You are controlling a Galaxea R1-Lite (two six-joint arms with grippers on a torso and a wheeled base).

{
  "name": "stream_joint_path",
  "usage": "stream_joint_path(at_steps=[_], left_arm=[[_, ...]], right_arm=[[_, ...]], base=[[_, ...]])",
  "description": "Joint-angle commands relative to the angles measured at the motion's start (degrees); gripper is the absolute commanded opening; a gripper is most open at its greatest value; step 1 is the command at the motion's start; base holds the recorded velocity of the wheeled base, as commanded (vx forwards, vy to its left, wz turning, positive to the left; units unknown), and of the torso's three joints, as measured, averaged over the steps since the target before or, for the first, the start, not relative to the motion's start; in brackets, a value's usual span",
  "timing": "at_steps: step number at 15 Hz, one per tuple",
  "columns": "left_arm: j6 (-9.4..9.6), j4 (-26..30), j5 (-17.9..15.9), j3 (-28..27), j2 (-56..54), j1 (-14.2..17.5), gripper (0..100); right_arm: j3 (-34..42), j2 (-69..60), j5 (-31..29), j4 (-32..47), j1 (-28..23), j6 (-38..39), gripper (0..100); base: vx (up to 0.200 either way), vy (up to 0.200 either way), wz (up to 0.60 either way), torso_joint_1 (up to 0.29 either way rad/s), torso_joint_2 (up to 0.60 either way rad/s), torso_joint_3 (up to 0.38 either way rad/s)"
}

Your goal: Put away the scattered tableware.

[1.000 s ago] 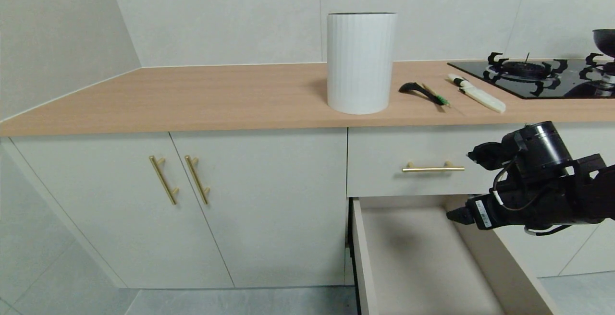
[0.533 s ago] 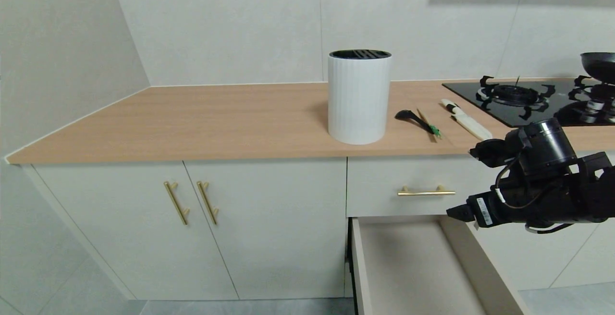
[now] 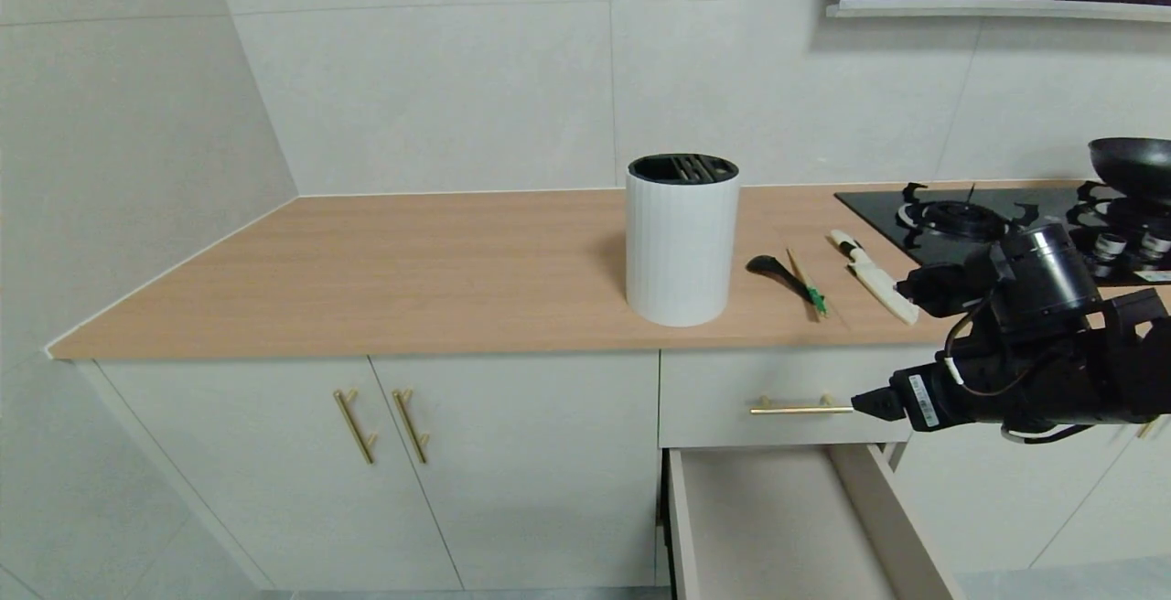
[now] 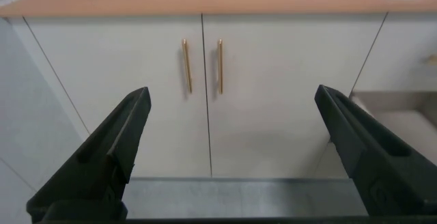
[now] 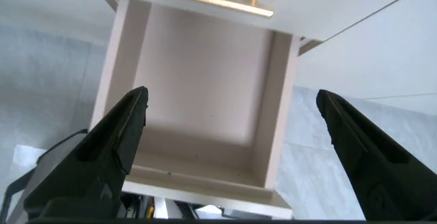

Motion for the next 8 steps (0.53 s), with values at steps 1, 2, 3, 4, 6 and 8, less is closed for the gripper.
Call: stream_joint_path(at_steps=[1, 2, 3, 4, 6, 8], left_arm=[[-0.02, 0.0, 0.0, 0.0, 0.1, -0.1, 100], [-0.02, 0.0, 0.0, 0.0, 0.1, 0.0, 100], [-0.02, 0.0, 0.0, 0.0, 0.1, 0.0, 100], [-0.02, 0.0, 0.0, 0.0, 0.1, 0.0, 100], [-0.02, 0.0, 0.0, 0.0, 0.1, 0.0, 100], [-0.02, 0.0, 0.0, 0.0, 0.1, 0.0, 100]], right_arm=[[-0.1, 0.2, 0.0, -1.2, 0.0, 0.0, 100], [-0.2, 0.4, 0.0, -3.0, -0.3, 0.3, 100], [-0.2, 0.5, 0.0, -4.0, -0.3, 0.3, 100], [-1.1, 0.7, 0.3, -8.2, -0.4, 0.0, 100], [-6.7, 3.7, 0.1, -10.5, -0.4, 0.0, 100], [-14.1, 7.2, -0.1, -8.3, -0.5, 0.8, 100]], base=[[0.0, 0.0, 0.0, 0.139, -0.32, -0.178], [0.0, 0.0, 0.0, 0.095, -0.19, -0.1], [0.0, 0.0, 0.0, 0.051, -0.11, -0.071], [0.0, 0.0, 0.0, 0.036, -0.06, -0.032], [0.0, 0.0, 0.0, 0.0, 0.0, 0.0], [0.0, 0.0, 0.0, 0.0, 0.0, 0.0]])
